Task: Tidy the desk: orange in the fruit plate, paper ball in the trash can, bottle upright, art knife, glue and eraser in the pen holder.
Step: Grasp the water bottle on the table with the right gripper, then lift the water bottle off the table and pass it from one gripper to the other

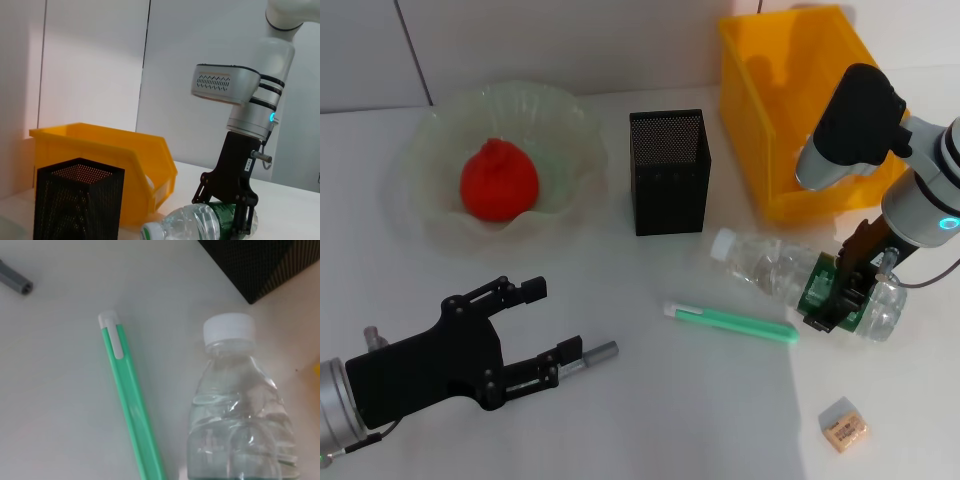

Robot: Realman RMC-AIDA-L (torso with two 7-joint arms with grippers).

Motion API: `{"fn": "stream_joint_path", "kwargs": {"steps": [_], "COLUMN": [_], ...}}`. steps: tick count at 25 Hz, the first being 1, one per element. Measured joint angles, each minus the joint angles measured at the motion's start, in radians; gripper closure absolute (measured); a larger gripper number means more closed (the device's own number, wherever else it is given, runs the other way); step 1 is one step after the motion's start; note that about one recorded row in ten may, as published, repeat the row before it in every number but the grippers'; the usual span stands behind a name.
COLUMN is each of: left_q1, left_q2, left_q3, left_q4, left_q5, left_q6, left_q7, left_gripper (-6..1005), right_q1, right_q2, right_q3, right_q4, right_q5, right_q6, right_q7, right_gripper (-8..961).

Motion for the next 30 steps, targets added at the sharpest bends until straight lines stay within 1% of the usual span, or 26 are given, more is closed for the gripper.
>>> {"fn": "stream_joint_path", "kwargs": {"steps": [20,25,30], "left_q1": [0.007,0.005,0.003], "left_q2": [0.000,0.000,0.000], "left_q3": [0.000,0.000,0.000], "left_q4": [0.000,0.000,0.000], "left_q5": [-0.002,-0.001,-0.006], "left_q6": [0.004,0.004,0.006], "left_q7": [0.000,0.000,0.000], "left_gripper": [186,186,186], "right_q1": [0.008,-0.011,-0.058], "right_q2": [0.000,0.001,0.000], "right_q3": [0.001,0.000,0.000], "right_q4": [0.031,0.019,-0.020], "right_q5": [0.002,0.038,0.083], "right_q6": [0.010,0.008,0.001], "right_q7": [0.000,0.000,-0.008], "right_gripper": [156,156,157]}}
